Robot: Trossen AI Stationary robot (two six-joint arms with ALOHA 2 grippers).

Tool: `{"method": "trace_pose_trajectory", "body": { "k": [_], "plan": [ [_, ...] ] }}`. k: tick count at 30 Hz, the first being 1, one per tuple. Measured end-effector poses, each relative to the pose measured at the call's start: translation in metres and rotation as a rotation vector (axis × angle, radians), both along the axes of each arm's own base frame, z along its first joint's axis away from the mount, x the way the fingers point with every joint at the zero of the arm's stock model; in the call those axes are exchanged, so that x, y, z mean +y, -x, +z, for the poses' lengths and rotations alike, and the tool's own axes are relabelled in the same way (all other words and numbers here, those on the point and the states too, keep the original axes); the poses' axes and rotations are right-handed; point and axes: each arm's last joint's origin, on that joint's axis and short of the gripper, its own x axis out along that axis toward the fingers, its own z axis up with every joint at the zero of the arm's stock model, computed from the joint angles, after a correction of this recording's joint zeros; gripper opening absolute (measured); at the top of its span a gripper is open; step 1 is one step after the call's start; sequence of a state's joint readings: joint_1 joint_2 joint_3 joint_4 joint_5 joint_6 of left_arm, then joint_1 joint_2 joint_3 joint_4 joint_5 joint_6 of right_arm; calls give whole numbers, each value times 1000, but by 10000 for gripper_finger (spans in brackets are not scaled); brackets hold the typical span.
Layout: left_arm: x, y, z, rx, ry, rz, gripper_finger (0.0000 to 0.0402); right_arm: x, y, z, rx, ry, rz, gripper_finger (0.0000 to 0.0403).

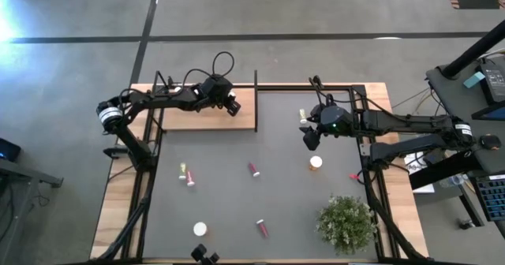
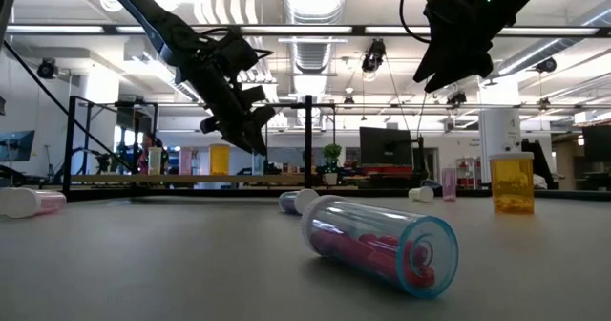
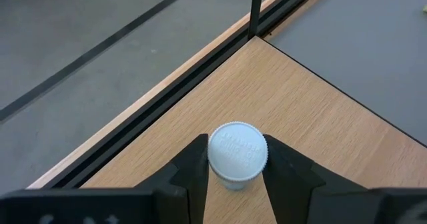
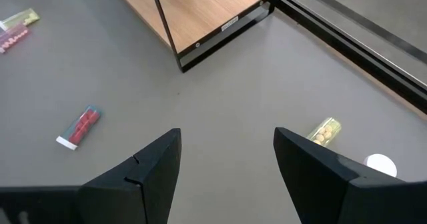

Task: Pick and place medicine bottles onto shelf by color
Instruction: Put the right blue pill bottle on the shelf, then put the right yellow pill bottle on the shelf aligned with the other yellow pill bottle

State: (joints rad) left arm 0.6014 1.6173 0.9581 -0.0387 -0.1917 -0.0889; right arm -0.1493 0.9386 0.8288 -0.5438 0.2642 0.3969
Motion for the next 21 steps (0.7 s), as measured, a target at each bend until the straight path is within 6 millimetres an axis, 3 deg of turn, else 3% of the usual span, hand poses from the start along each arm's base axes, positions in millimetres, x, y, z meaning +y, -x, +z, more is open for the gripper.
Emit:
{"method": "trace_pose_trajectory", "body": {
  "k": [4, 14, 21],
  "plan": [
    [0, 0, 0, -2, 2, 1, 102, 0, 0, 0, 0, 0, 0, 228],
    [1, -1, 2, -9, -1, 7, 198, 0, 0, 0, -1, -2, -2, 228],
    [-2, 3, 17, -32, -16, 6, 218, 0, 0, 0, -1, -3, -1, 228]
  ]
}}
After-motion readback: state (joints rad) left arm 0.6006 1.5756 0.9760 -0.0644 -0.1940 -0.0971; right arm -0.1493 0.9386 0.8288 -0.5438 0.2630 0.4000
